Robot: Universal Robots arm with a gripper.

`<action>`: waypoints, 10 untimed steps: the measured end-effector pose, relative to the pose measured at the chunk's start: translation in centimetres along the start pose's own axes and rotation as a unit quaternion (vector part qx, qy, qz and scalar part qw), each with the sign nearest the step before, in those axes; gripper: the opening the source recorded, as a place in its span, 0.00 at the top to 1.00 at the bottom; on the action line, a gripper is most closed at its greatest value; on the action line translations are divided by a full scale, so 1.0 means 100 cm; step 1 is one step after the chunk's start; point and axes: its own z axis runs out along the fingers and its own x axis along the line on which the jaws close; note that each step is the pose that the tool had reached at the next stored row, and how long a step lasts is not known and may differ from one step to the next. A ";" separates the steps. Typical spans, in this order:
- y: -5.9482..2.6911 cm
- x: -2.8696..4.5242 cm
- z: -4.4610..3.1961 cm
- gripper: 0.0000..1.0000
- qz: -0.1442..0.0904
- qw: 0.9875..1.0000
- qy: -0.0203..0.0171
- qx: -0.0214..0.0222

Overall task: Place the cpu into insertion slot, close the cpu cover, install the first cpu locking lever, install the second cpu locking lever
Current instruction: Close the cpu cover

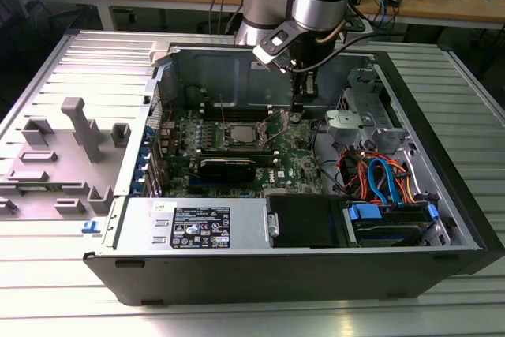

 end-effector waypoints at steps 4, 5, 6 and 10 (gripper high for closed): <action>0.0031 0.0001 0.0063 0.89 0.000 1.000 0.000 0.000; 0.0033 0.0001 0.0082 0.89 0.000 1.000 0.000 0.001; 0.0033 0.0000 0.0098 0.89 0.000 1.000 0.000 0.001; 0.0034 -0.0013 0.0118 0.89 0.000 1.000 0.000 0.001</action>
